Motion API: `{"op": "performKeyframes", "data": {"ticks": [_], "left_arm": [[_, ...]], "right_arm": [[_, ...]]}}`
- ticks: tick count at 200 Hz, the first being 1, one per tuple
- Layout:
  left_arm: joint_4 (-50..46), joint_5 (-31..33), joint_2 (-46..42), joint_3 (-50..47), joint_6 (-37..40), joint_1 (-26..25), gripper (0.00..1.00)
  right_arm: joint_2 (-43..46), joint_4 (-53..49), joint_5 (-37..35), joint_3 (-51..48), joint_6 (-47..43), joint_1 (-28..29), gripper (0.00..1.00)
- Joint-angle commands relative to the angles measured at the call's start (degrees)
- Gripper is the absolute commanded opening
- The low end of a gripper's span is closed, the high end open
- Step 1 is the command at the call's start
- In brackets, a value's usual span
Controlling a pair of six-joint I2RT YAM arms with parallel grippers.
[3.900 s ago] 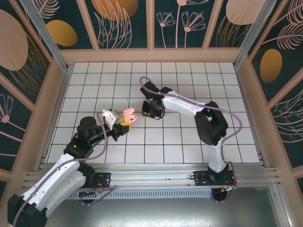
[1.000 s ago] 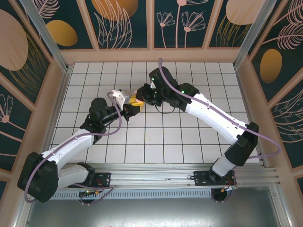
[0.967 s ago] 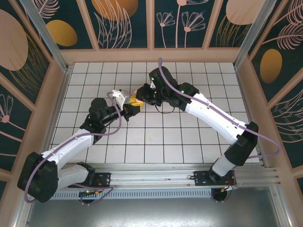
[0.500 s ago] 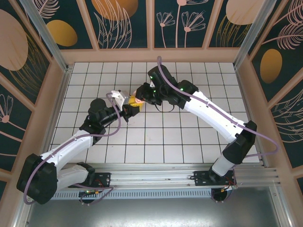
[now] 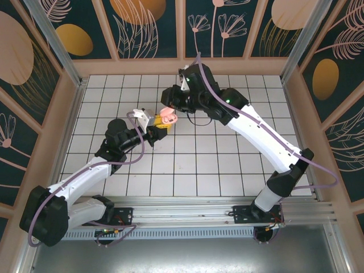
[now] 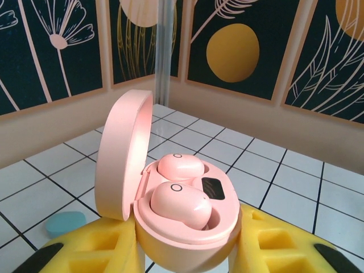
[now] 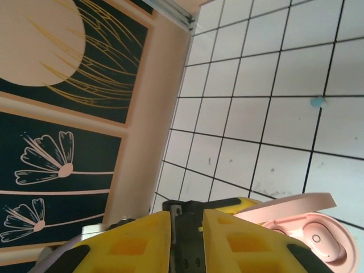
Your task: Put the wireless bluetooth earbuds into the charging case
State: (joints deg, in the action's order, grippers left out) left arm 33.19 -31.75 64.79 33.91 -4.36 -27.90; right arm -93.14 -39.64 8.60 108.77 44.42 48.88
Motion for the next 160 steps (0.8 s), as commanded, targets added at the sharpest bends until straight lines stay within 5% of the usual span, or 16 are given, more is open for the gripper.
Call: {"op": "performKeyframes", "data": {"ticks": [1, 53, 93, 160], "left_arm": [[-0.2, -3.6, -0.8, 1.6, 2.4, 0.1, 0.09], [-0.6, -8.5, -0.9, 3.1, 2.4, 0.0, 0.09], [-1.0, -10.4, -0.5, 4.4, 2.2, 0.0, 0.09], [0.7, -10.8, 2.6, 8.5, 1.4, 0.0, 0.09]], "right_arm": [[2.0, 2.0, 1.1, 2.2, -3.9, -1.7, 0.24], [3.0, 2.5, 12.7, -2.0, -7.0, -13.4, 0.25], [-0.8, -1.0, 17.4, -0.9, -11.5, -13.1, 0.21], [3.7, -4.0, 13.7, -9.9, -15.2, -12.4, 0.20]]}}
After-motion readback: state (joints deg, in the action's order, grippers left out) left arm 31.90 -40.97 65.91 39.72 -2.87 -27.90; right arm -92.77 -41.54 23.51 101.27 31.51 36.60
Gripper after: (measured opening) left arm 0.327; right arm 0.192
